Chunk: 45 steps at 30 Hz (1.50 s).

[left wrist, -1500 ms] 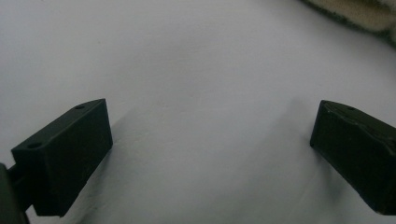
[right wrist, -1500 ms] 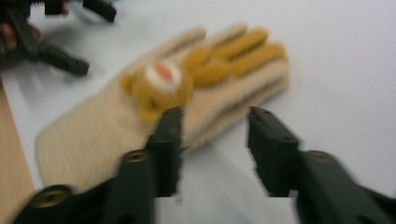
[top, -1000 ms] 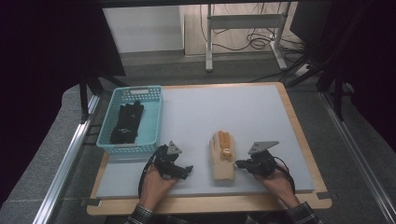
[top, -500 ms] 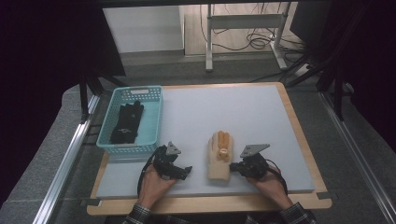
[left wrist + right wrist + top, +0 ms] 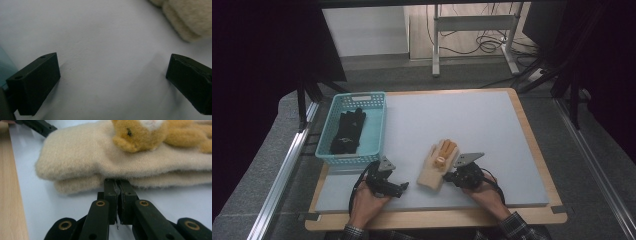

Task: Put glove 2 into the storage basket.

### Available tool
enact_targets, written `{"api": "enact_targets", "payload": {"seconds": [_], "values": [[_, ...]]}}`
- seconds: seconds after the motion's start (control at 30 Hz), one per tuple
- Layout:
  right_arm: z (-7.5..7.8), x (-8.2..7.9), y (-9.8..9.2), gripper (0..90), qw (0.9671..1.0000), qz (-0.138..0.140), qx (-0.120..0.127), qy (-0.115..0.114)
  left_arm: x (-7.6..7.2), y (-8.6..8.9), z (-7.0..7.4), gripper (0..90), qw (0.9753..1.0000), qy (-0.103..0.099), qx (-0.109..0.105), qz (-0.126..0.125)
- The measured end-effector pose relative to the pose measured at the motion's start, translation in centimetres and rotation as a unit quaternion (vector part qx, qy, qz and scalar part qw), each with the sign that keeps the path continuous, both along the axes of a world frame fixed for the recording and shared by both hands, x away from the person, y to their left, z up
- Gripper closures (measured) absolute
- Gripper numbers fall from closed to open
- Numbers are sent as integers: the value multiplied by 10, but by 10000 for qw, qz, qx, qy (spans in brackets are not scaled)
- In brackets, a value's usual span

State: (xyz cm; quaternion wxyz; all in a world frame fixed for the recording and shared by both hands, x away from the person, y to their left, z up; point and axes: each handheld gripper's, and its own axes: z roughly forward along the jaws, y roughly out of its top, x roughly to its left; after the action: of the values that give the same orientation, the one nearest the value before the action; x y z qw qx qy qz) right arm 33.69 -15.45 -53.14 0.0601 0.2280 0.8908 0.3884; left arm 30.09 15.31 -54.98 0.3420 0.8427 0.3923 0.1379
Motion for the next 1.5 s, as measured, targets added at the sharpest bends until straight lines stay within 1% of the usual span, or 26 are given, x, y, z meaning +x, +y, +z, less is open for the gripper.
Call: {"api": "enact_targets", "payload": {"seconds": [0.03, 0.07, 0.27, 0.6, 0.7, 0.8, 0.9, 0.93, 1.0, 1.2, 1.33, 1.4, 1.47, 1.5], "values": [[0, 0, 0, 850, 10000, 0, 0, 0, 0, 0, 0, 0, 10000, 0, 0, 0], [0, 2, 6, 850, 10000, 23, -7, -24, 0, 0, 0, 0, 10000, -1, -8, 3], [-1, 7, 20, 843, 10000, 6, -23, -79, 0, 0, -1, 0, 10000, -7, -16, 7], [-2, 16, 38, 836, 9998, -44, -91, -192, 0, 0, -1, 0, 10000, 9, -47, 22], [-2, 20, 46, 832, 9995, -35, -126, -303, 0, 0, -1, 0, 10000, 9, -51, 24], [-3, 20, 48, 824, 9993, -19, -153, -353, 0, 0, -1, 0, 10000, 7, -50, 25], [-2, 18, 47, 788, 9993, 16, -157, -333, 0, 0, -1, 0, 10000, 9, -53, 23], [-2, 18, 47, 788, 9993, 16, -157, -333, 0, 0, -1, 0, 10000, 9, -53, 23], [1, 14, 45, 761, 9991, 43, -176, -377, 0, 0, -1, 0, 10000, 7, -53, 24], [9, 12, 36, 739, 9989, 12, -114, -459, 0, 0, -1, 0, 10000, 10, -59, 22], [18, 13, 21, 697, 9983, -143, -58, -556, 0, 0, -1, 0, 10000, 10, -62, 22], [19, 13, 18, 685, 9981, -181, -66, -589, 0, 0, -1, 0, 10000, 9, -63, 22], [22, 14, 8, 644, 9975, -299, -50, -644, 0, 0, -1, 0, 10000, 9, -64, 23], [22, 14, 8, 644, 9975, -299, -50, -644, 0, 0, -1, 0, 10000, 10, -66, 22]]}}
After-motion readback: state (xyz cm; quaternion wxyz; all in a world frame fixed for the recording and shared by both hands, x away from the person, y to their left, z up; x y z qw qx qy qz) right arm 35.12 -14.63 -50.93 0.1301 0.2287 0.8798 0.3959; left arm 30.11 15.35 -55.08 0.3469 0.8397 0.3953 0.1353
